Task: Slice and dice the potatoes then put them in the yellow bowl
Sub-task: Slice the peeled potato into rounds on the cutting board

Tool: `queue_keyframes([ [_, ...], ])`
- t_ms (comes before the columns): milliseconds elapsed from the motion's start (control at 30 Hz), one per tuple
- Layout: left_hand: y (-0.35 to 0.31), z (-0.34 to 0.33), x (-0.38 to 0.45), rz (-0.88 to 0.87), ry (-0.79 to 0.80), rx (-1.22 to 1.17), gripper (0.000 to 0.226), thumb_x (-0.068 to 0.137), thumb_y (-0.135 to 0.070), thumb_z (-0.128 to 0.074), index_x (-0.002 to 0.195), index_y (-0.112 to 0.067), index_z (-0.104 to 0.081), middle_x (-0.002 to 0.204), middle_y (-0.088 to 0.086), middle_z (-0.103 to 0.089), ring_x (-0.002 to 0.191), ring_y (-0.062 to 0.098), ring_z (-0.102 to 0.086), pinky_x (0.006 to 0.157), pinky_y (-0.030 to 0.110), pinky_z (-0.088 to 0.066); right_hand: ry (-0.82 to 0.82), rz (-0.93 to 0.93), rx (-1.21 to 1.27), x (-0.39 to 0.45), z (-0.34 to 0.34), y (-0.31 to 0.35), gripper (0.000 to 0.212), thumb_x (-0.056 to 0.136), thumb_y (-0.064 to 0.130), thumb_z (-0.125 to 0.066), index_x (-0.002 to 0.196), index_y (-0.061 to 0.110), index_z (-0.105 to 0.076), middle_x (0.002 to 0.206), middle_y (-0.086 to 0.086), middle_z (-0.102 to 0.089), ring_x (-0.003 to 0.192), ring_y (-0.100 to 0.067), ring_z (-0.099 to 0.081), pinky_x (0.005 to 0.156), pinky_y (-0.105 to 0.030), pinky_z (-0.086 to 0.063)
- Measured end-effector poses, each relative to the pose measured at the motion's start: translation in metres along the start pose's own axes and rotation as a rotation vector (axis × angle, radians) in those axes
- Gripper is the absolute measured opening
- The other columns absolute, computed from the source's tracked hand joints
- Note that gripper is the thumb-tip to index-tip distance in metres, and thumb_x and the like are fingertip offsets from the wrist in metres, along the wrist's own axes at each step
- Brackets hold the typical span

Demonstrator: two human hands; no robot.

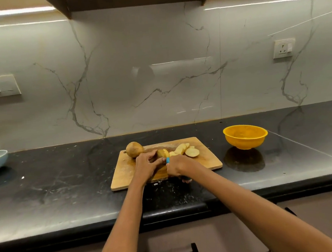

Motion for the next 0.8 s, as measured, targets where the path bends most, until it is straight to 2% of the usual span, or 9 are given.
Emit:
queue_keyframes([
  [67, 0.002, -0.002, 0.0, 0.056, -0.001, -0.05, 0.038, 0.084, -0.024, -0.068, 0.115, -0.003, -0.063, 0.108, 0.0, -0.063, 0.104, 0.014, -0.055, 0.088, 0.023, -0.04, 0.017, -0.013, -0.016, -0.007, -0.002, -0.007, 0.036, 0.102, 0.023, -0.037, 0.123, -0.005, -0.046, 0.073, -0.014, -0.053, 0.052, -0.019, -0.052, 0.045, -0.026, -0.043],
  [133, 0.004, -0.001, 0.001, 0.099, -0.004, -0.11, 0.009, 0.09, -0.023, -0.061, 0.095, -0.019, -0.067, 0.093, -0.008, -0.062, 0.092, 0.012, -0.055, 0.084, 0.026, -0.041, 0.006, -0.008, -0.041, -0.013, -0.005, -0.015, 0.033, 0.102, 0.025, -0.038, 0.118, -0.002, -0.048, 0.075, -0.012, -0.053, 0.055, -0.018, -0.053, 0.049, -0.026, -0.046],
  [200, 0.01, -0.001, 0.003, 0.149, -0.009, -0.164, 0.023, 0.094, -0.027, -0.054, 0.11, -0.015, -0.066, 0.109, 0.002, -0.065, 0.103, 0.019, -0.058, 0.094, 0.036, -0.045, -0.038, 0.032, -0.093, -0.017, -0.005, -0.017, 0.031, 0.101, 0.026, -0.041, 0.115, 0.001, -0.052, 0.081, -0.01, -0.056, 0.062, -0.017, -0.054, 0.061, -0.028, -0.048],
  [267, 0.012, 0.0, 0.004, 0.197, -0.007, -0.177, 0.043, 0.095, -0.03, -0.052, 0.13, -0.005, -0.053, 0.131, 0.009, -0.055, 0.118, 0.023, -0.051, 0.103, 0.041, -0.041, -0.092, 0.078, -0.167, -0.017, -0.007, -0.017, 0.03, 0.099, 0.026, -0.044, 0.115, 0.003, -0.055, 0.1, -0.01, -0.061, 0.081, -0.019, -0.059, 0.072, -0.03, -0.046],
  [367, 0.011, -0.002, 0.002, 0.232, 0.01, -0.177, 0.05, 0.095, -0.03, -0.052, 0.137, -0.004, -0.042, 0.134, 0.011, -0.052, 0.12, 0.023, -0.048, 0.105, 0.04, -0.039, -0.178, 0.103, -0.183, -0.018, -0.01, -0.023, 0.032, 0.099, 0.029, -0.043, 0.113, 0.004, -0.057, 0.111, -0.011, -0.062, 0.099, -0.023, -0.06, 0.072, -0.03, -0.042],
  [533, 0.011, -0.009, 0.005, 0.156, 0.028, -0.071, 0.065, 0.088, -0.033, -0.062, 0.142, -0.008, -0.035, 0.141, 0.01, -0.045, 0.125, 0.023, -0.046, 0.1, 0.03, -0.039, -0.407, 0.134, 0.001, -0.025, 0.005, -0.041, 0.037, 0.101, 0.035, -0.037, 0.112, 0.005, -0.056, 0.104, -0.01, -0.063, 0.094, -0.024, -0.06, 0.069, -0.031, -0.039],
  [600, 0.007, -0.016, 0.005, 0.083, 0.082, -0.03, 0.068, 0.083, -0.033, -0.069, 0.14, -0.012, -0.039, 0.138, 0.007, -0.046, 0.122, 0.02, -0.048, 0.097, 0.028, -0.04, -0.498, 0.134, 0.081, -0.023, 0.014, -0.05, 0.039, 0.101, 0.036, -0.035, 0.111, 0.004, -0.055, 0.098, -0.01, -0.063, 0.089, -0.024, -0.061, 0.068, -0.033, -0.042],
  [700, -0.002, -0.025, 0.01, -0.055, 0.174, 0.104, 0.066, 0.076, -0.036, -0.074, 0.135, -0.019, -0.049, 0.137, 0.001, -0.05, 0.124, 0.018, -0.046, 0.104, 0.033, -0.039, -0.589, 0.12, 0.165, -0.008, 0.027, -0.065, 0.037, 0.1, 0.037, -0.038, 0.108, 0.006, -0.056, 0.088, -0.004, -0.057, 0.078, -0.017, -0.056, 0.068, -0.033, -0.046],
  [800, -0.006, -0.03, 0.018, -0.104, 0.206, 0.127, 0.062, 0.076, -0.032, -0.074, 0.133, -0.018, -0.053, 0.136, 0.001, -0.052, 0.127, 0.017, -0.045, 0.108, 0.03, -0.034, -0.677, 0.044, 0.185, 0.011, 0.042, -0.079, 0.033, 0.1, 0.035, -0.039, 0.11, 0.008, -0.055, 0.096, -0.005, -0.061, 0.081, -0.017, -0.055, 0.069, -0.028, -0.039],
])
Point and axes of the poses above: each hand's wrist, its own x-axis towards the middle knuckle, its own z-axis out of the back of the hand, y = z × x, the point moved 7 cm from there along x, towards the middle knuckle
